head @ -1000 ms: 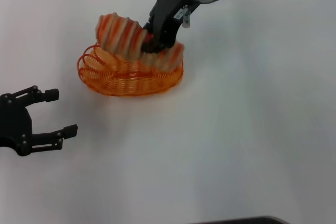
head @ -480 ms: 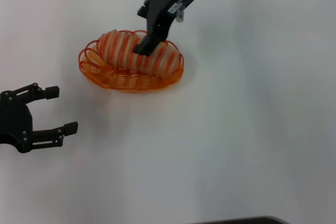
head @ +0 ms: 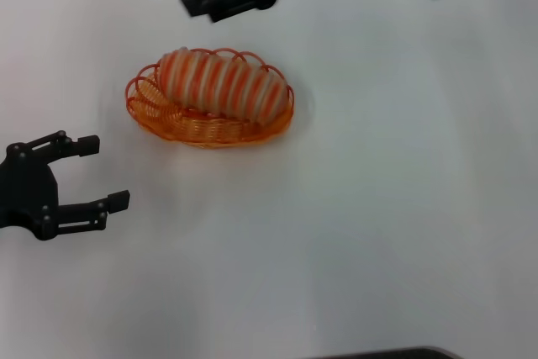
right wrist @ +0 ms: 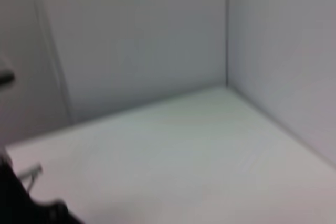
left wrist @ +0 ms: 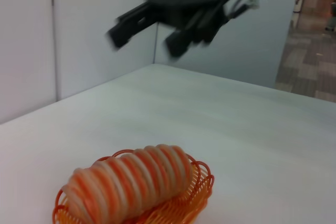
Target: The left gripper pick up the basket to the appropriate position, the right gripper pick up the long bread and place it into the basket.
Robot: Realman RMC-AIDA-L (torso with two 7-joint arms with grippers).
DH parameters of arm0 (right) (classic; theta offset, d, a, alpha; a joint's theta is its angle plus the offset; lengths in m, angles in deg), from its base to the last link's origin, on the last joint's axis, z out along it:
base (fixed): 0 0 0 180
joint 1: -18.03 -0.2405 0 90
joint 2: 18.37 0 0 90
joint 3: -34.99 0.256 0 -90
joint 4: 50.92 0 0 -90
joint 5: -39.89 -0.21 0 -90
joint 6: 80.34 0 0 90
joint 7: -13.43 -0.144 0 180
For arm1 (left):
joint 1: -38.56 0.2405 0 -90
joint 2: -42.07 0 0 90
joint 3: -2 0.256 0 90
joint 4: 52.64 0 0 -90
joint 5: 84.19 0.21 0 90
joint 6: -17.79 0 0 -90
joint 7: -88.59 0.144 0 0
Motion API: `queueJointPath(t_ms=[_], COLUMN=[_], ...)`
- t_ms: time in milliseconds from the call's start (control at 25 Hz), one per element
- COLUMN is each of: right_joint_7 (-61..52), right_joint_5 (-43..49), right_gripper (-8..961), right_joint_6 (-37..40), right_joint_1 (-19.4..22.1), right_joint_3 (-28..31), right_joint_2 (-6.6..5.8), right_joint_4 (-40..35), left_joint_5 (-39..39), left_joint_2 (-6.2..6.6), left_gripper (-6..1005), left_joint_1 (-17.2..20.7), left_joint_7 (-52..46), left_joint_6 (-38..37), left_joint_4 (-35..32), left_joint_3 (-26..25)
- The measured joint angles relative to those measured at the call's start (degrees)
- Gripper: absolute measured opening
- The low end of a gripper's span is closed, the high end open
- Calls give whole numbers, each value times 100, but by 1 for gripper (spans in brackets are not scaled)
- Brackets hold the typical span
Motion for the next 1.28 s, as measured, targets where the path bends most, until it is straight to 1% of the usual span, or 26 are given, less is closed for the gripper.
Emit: queueJointPath(t_ms=[80,160,280,400,480,720,1000,1120,1280], right_joint_7=[631,1173,1784,2292,2688,3832,5016,5374,5491], right_joint_5=[-668,-1220,-1617,-1754,-1838,-1928,-1910,-1902,-1848], right_gripper=[956,955,955,955,955,955,955,955,955], right_joint_6=[194,361,556,679,816,1207,1327,1297,1295], right_joint_1=[500,1017,1692,2164,2365,2686,2795,2833,2892], right_joint_3=[157,194,202,186,193,488,772,785,788], right_joint_2=[0,2,15,38,39,32,24,21,7], right_joint_4=[20,19,76,296,567,1364,2275,2504,2601], left_joint_5=[0,0,0,0,0,0,0,0,0], left_joint_2=[9,11,13,10,2,2,23,12,-1], left_gripper=[901,901,900,900,900,900,901,901,901], left_joint_1=[-10,-18,-25,-3,30,31,29,50,83], left_joint_7=[-1,-1,-18,-70,-80,-107,-152,-154,-164], left_joint_6=[82,122,130,138,157,246,536,545,568], left_joint_4=[80,146,224,336,396,584,901,991,1046], left_joint_3=[-1,-15,-52,-71,-139,-295,-316,-317,-345])
